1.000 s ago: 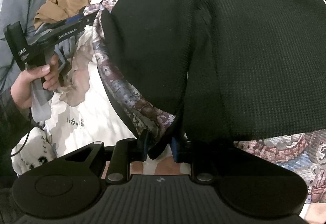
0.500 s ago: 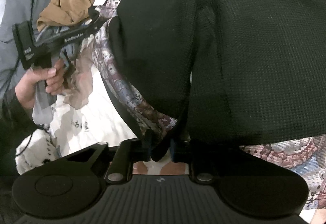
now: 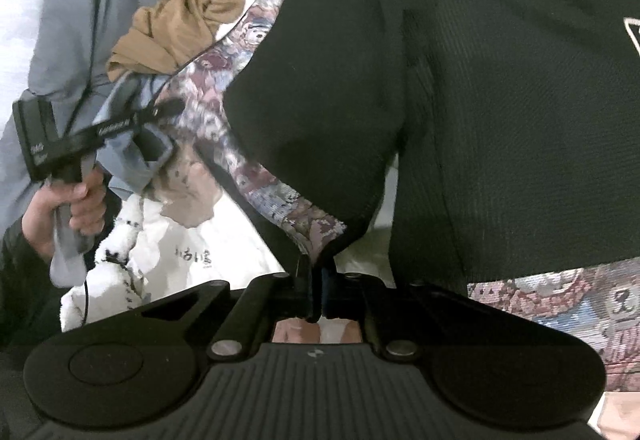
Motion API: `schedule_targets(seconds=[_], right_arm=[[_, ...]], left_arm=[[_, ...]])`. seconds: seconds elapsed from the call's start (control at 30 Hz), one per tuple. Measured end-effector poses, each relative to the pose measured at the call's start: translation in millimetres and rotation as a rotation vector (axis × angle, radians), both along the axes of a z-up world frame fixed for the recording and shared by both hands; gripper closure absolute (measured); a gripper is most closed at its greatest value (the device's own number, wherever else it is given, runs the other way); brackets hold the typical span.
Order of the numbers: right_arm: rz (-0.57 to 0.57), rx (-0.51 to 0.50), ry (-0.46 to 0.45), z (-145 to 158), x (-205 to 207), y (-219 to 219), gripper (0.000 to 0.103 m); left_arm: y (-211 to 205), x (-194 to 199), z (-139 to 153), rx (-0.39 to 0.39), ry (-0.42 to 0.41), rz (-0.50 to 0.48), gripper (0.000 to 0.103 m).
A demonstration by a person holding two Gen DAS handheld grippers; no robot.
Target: Fold clothes
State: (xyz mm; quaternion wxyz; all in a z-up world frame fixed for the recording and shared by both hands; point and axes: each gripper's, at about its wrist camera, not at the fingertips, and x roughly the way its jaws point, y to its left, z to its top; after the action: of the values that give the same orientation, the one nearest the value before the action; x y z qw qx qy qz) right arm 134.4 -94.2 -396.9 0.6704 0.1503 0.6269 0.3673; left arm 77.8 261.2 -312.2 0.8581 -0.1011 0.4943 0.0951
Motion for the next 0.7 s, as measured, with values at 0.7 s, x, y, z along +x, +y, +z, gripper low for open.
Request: schedule_targets(seconds=[0.7], right_arm=[[0.004, -0.081, 0.027, -9, 2, -2, 0.078]], left_arm=[[4, -24, -27, 0.096, 0.096, 0.009, 0.059]])
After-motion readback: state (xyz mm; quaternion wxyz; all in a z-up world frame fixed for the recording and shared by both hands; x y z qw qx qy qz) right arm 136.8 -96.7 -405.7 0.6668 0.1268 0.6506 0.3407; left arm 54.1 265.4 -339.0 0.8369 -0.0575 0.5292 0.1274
